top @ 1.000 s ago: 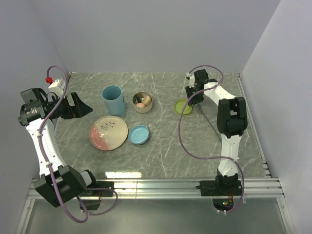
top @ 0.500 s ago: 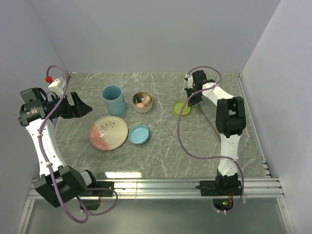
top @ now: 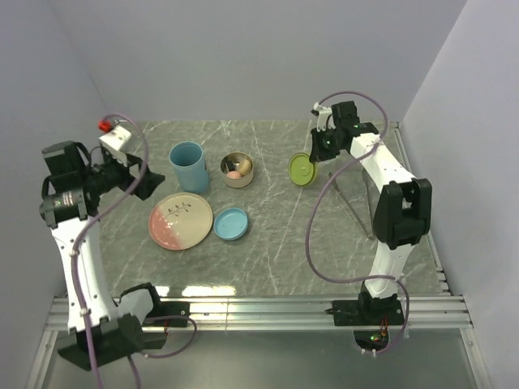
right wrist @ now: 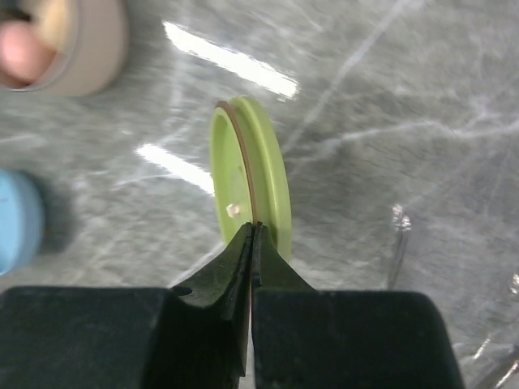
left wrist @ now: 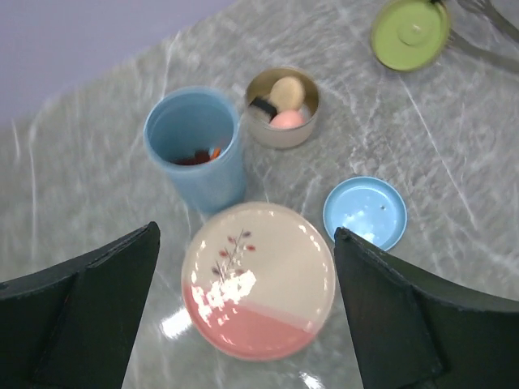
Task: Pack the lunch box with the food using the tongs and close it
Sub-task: Pick up the lid of the lunch box with the right arm, then pass the lid of the lunch box from the right arm to the left, then pass the lid of the lunch box from the left arm to the right, then put the lid back on the lunch box
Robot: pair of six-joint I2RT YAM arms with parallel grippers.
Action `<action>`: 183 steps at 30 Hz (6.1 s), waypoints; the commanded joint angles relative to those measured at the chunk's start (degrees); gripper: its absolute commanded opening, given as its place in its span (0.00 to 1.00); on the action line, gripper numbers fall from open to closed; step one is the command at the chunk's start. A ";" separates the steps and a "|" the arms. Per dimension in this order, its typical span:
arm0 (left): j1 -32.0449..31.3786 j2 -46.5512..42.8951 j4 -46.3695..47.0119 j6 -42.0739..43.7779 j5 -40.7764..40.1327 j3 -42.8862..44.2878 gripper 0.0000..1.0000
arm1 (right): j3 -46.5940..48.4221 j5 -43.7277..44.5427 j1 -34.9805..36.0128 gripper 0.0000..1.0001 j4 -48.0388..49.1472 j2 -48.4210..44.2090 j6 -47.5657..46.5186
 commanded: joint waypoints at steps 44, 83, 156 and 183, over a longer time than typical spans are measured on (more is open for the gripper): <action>-41.00 1.90 36.37 -18.73 7.50 -13.84 1.00 | -6.81 -21.28 21.73 0.00 -5.09 -32.87 -9.16; -70.68 -16.45 40.30 42.93 -41.70 -30.59 0.00 | -8.91 -30.68 10.48 0.66 9.41 -33.58 23.77; -57.04 -19.37 14.76 -9.37 -61.69 -9.03 0.99 | 4.17 -10.82 12.68 0.00 14.24 -4.24 22.21; -27.38 -19.72 8.86 -33.94 -40.84 -10.94 0.99 | 21.93 -3.79 14.79 0.00 21.28 23.55 26.44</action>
